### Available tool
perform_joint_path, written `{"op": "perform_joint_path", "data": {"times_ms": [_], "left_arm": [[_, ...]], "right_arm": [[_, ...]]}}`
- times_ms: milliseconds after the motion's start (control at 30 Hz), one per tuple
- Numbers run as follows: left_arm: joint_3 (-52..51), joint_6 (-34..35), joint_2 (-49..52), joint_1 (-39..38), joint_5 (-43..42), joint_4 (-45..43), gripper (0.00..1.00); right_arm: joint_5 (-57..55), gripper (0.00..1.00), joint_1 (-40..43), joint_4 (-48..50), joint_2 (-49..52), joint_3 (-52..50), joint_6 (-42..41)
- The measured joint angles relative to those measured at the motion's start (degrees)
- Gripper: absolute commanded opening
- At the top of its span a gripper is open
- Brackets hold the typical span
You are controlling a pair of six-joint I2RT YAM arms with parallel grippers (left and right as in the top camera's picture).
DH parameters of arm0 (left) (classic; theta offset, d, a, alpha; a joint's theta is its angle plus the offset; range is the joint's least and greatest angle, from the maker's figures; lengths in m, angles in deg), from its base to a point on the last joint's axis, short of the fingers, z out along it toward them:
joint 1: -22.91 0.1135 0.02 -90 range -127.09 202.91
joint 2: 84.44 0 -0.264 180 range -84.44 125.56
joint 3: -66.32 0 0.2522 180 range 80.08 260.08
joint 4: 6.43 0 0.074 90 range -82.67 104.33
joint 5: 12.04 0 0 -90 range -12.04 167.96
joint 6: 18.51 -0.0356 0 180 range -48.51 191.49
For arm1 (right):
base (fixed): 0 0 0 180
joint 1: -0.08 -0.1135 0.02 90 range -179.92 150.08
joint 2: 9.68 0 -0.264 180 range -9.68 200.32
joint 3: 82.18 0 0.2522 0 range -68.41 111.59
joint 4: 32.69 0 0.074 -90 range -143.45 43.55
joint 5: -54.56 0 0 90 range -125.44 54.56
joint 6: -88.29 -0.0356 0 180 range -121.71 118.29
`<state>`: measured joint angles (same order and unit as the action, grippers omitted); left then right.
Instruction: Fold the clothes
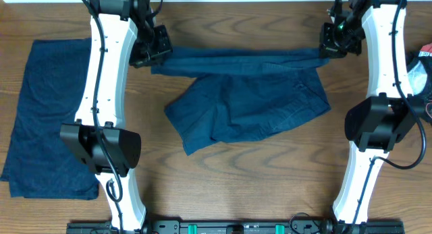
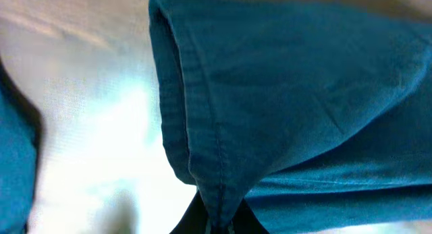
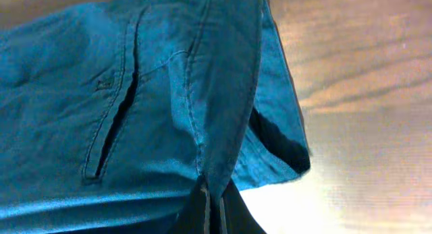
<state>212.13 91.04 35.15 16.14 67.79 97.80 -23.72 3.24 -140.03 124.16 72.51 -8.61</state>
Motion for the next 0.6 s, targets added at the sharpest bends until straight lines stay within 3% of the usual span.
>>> {"op": "perform_joint_path", "data": {"times_ms": [600], "left_arm": [[0.0,1.0,0.0,-6.6,-1.7,1.9,0.06]], "right_arm": [[-6.4,0.01,2.5,-3.6,-3.2,0.0,0.5]]}}
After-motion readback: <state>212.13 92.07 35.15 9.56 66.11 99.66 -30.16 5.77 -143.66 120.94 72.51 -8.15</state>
